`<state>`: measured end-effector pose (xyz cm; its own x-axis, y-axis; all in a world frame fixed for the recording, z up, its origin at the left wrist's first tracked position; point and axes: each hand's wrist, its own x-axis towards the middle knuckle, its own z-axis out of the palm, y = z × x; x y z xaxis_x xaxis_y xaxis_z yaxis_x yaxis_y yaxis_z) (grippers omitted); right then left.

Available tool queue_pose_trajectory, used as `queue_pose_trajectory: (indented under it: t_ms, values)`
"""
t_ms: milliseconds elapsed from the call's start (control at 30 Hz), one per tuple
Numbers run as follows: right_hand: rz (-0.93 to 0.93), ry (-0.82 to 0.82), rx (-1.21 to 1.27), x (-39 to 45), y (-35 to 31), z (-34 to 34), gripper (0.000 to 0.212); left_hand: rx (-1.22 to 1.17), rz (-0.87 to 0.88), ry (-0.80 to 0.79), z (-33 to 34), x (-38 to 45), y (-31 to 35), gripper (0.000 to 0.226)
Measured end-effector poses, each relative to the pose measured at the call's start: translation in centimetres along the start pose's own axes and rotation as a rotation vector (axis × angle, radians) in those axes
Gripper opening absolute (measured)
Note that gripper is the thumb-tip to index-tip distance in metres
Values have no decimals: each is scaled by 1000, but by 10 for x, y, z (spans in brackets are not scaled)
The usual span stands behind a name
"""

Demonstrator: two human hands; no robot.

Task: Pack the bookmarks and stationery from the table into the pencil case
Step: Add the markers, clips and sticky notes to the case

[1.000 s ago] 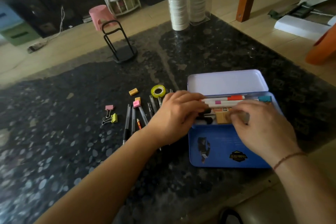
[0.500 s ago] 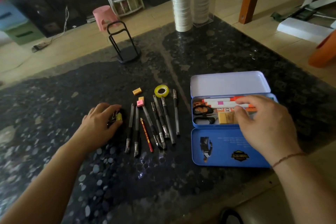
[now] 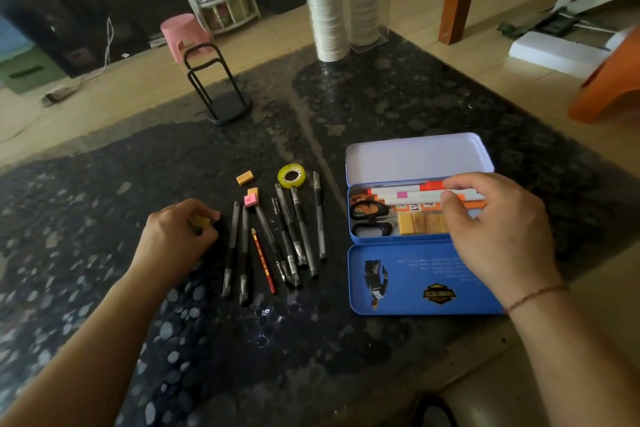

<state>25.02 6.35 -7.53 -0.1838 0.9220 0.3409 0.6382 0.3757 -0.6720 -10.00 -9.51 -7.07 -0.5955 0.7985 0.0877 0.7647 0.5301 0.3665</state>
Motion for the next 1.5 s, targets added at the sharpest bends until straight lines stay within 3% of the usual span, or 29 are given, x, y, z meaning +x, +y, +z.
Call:
queue_pose_trajectory:
  t_ms: [67,167,233,333,433,600,733,867,967,1133,1500]
  values:
    - [-8,2,-3,0,1,-1,15,-65,-106,-58,2,6,1,30]
    - [1,12,23,1,2,-4,12,-44,-124,-136,3,12,5,29]
    - [21,18,39,1,2,-6,11,-68,-121,-103,-1,11,14,22]
    - [64,10,101,1,1,-11,13,-225,-96,15,-13,5,46,34]
    - [41,-61,271,5,-2,-21,26,-440,86,36,-16,-7,109,30]
    - [-12,-268,491,9,-3,-39,43,-621,446,-258,25,-26,220,26]
    - [-39,-159,408,12,11,-44,27,-704,493,-299,61,-25,267,23]
    - [114,3,233,16,32,-46,22,-690,460,-320,81,-17,271,12]
    - [124,-21,-36,16,43,-41,16,-672,355,-332,89,-13,266,9]
    - [25,0,-231,16,43,-23,19,-783,187,-405,89,-12,262,33]
    - [85,-17,-330,18,50,-11,23,-848,202,-377,91,-14,244,23]
